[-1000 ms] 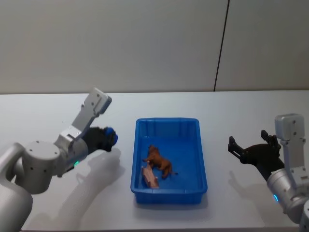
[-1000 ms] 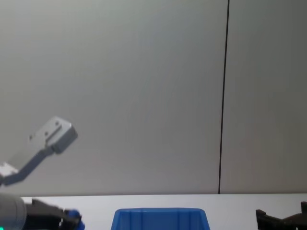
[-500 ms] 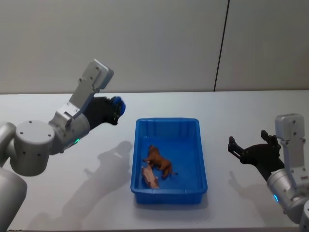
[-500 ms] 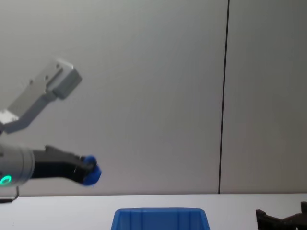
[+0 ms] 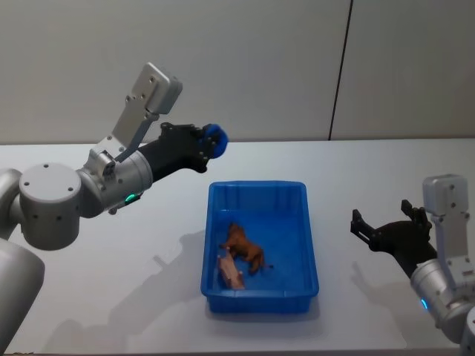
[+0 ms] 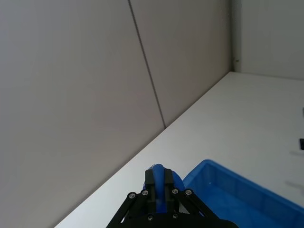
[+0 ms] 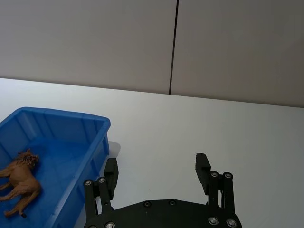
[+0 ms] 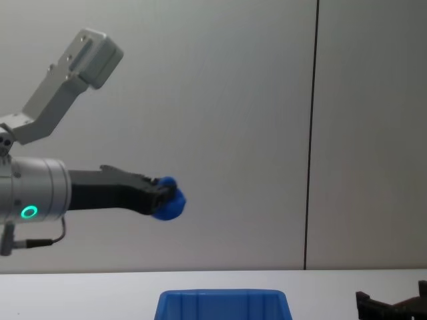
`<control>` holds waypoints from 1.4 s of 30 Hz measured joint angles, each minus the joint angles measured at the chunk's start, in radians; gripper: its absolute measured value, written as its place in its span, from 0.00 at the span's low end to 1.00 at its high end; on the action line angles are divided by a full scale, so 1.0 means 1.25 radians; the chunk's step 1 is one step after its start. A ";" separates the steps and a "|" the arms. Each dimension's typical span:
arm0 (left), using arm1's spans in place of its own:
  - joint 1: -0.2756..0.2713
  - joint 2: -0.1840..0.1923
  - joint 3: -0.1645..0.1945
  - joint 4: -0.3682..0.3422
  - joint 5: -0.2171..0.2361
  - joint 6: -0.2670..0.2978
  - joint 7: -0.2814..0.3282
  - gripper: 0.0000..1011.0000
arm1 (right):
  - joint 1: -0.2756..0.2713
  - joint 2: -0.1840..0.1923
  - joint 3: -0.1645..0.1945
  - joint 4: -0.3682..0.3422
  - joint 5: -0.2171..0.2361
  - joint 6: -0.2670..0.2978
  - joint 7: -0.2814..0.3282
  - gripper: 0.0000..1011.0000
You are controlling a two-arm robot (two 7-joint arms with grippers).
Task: Pick up the two dolls from the table and place them into the box.
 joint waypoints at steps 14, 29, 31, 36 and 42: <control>-0.039 -0.027 0.011 0.051 -0.069 -0.058 -0.152 0.44 | 0.000 0.000 0.000 0.000 0.000 0.000 0.000 0.99; -0.039 -0.032 0.016 0.063 -0.116 -0.108 -0.173 0.91 | 0.000 0.000 0.000 0.000 0.000 0.000 0.000 0.99; -0.033 -0.029 0.016 0.055 -0.117 -0.115 -0.156 0.96 | 0.000 0.000 0.000 0.000 0.000 0.000 0.000 0.99; -0.017 -0.021 0.014 0.038 -0.117 -0.129 -0.118 0.99 | 0.000 0.000 0.000 0.000 0.000 0.000 0.000 0.99; -0.002 -0.011 0.011 0.019 -0.116 -0.145 -0.078 0.99 | 0.000 0.000 0.000 0.000 0.000 0.000 0.000 0.99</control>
